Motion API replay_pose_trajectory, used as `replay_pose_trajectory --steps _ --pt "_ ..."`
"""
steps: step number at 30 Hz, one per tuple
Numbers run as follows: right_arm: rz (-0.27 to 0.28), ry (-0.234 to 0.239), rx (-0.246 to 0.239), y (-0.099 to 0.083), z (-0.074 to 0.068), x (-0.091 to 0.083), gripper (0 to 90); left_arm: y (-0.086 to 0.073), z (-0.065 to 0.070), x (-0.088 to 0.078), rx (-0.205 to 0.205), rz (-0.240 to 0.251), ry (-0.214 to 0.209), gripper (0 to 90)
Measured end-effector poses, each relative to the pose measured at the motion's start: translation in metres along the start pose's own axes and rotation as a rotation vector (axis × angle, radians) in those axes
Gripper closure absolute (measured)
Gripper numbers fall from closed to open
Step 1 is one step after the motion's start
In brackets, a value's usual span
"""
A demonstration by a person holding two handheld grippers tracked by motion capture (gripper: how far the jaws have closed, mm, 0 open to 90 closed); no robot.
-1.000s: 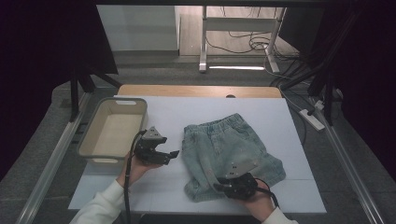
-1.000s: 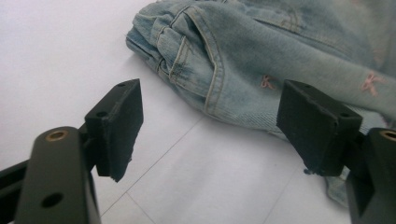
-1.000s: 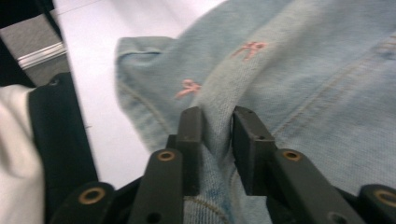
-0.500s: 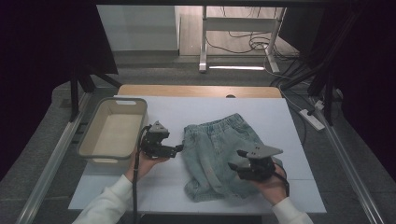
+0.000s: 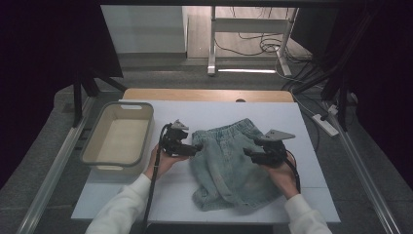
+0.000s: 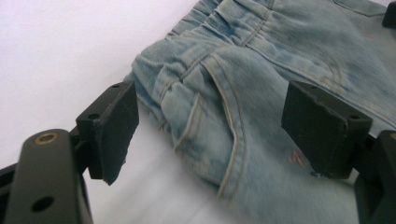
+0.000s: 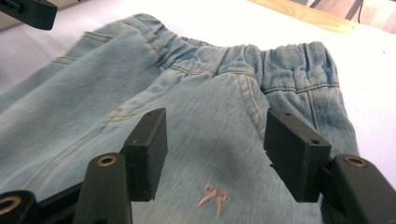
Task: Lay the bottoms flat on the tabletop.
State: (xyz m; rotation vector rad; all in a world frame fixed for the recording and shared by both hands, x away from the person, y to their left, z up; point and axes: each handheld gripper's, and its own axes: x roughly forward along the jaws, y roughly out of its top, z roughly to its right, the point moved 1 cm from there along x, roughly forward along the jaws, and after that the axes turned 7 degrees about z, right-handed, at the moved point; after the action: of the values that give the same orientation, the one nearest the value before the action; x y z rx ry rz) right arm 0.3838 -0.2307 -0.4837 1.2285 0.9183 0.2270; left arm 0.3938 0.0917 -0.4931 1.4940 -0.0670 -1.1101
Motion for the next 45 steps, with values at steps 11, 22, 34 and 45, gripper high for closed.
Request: replay_pose_trajectory --steps 11,22,34,45 --pt "-0.018 -0.025 -0.039 0.011 0.011 0.017 38.2 0.011 -0.005 0.019 0.004 -0.023 0.017 19.9" --pt "-0.024 -0.067 0.007 0.015 0.034 0.028 36.6 0.014 -0.020 0.025 -0.048 -0.016 0.042 20.2" --pt "-0.038 -0.108 0.046 0.008 0.054 0.030 34.7 0.007 -0.030 0.026 -0.063 -0.059 0.069 21.1" --pt "-0.066 -0.093 0.080 0.001 0.066 0.044 34.7 0.000 -0.030 0.038 -0.055 -0.118 0.070 21.0"
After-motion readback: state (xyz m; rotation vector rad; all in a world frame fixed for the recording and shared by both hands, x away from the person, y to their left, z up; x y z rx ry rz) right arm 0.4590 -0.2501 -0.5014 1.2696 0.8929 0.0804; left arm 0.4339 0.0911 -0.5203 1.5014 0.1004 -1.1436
